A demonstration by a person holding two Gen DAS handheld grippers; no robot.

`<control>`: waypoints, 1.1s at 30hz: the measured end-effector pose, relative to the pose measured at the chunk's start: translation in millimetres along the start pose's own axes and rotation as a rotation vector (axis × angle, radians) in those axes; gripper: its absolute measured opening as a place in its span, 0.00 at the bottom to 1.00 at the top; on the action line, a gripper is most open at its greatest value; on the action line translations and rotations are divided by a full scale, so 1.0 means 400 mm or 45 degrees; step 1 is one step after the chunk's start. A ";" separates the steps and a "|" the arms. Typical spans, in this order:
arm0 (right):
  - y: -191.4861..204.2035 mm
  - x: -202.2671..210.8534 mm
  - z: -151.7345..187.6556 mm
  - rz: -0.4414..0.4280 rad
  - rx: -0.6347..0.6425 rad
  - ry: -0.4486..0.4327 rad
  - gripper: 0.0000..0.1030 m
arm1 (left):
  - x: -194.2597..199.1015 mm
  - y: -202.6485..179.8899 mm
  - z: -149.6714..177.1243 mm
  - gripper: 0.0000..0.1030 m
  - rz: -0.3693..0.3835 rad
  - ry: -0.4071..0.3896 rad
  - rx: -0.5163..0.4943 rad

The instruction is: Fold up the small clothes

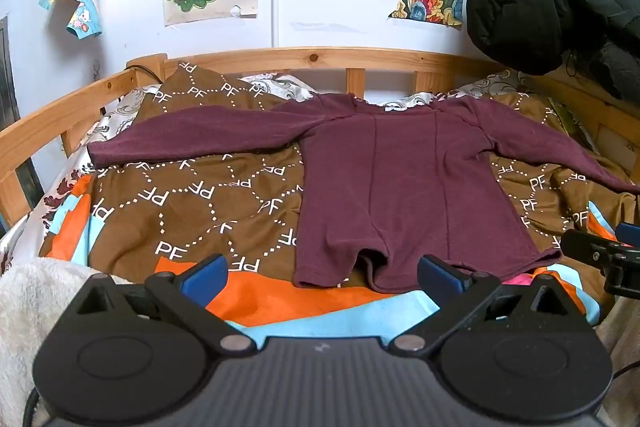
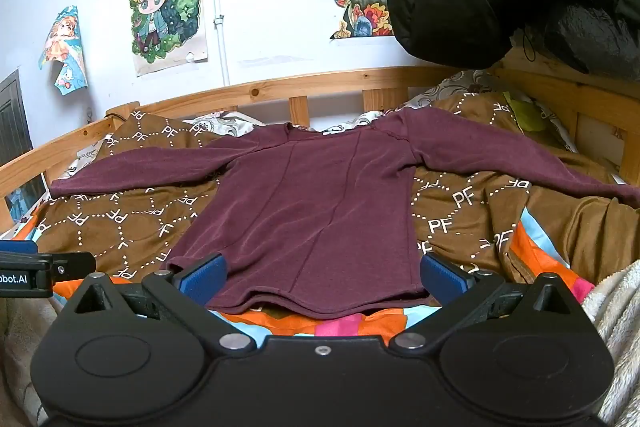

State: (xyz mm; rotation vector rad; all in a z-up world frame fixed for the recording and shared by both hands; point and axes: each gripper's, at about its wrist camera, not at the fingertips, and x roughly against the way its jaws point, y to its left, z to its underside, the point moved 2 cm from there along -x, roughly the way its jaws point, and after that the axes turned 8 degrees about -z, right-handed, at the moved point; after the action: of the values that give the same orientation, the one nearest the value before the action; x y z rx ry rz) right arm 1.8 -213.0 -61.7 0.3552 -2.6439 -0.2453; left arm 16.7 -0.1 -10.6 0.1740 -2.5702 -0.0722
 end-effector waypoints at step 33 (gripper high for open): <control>-0.001 0.000 0.001 0.000 -0.003 0.002 1.00 | -0.004 -0.001 0.010 1.00 0.002 0.010 0.005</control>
State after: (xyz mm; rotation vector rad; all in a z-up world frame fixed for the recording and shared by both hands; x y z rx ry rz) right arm 1.6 -213.4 -62.2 0.3547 -2.6419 -0.2483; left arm 16.0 -0.2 -14.7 0.1731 -2.5630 -0.0662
